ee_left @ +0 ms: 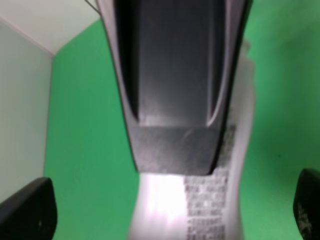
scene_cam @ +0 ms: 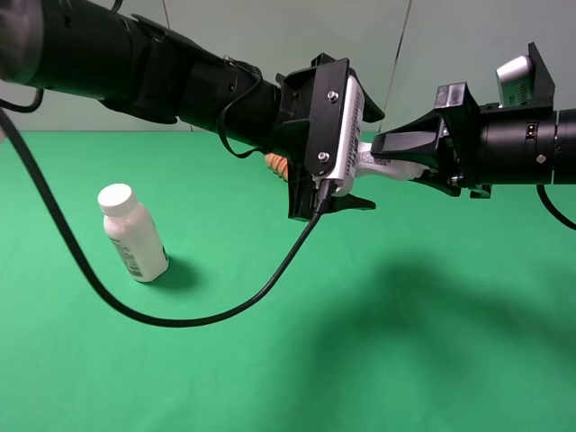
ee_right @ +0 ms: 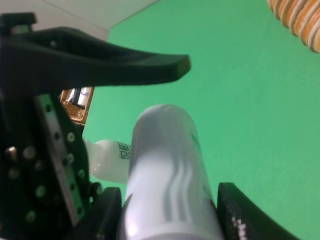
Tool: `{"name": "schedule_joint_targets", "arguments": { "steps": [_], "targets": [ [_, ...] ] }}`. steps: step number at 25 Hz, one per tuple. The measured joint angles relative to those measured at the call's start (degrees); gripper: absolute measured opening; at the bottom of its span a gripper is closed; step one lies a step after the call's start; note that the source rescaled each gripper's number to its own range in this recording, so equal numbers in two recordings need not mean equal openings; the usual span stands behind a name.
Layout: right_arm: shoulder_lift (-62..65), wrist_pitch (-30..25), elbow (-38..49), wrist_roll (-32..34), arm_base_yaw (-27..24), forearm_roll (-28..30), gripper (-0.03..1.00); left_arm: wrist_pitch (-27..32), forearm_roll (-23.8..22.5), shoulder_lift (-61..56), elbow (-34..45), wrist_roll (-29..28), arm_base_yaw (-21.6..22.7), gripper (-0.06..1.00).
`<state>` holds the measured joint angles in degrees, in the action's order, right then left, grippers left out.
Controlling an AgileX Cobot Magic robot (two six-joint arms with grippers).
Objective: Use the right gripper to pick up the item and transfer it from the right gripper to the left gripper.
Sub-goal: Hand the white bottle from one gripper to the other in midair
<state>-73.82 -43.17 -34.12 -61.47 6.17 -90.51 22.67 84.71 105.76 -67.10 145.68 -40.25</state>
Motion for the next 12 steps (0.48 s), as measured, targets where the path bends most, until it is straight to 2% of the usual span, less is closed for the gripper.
{"name": "schedule_joint_targets", "arguments": {
  "steps": [9, 12],
  "targets": [
    [0.00, 0.02, 0.00, 0.00, 0.00, 0.00, 0.04, -0.26, 10.38, 2.75, -0.45, 7.83, 0.00, 0.92],
    [0.00, 0.02, 0.00, 0.00, 0.00, 0.02, 0.04, -0.33, 11.87, 3.86, -1.41, 8.44, 0.00, 0.91]
  ]
}}
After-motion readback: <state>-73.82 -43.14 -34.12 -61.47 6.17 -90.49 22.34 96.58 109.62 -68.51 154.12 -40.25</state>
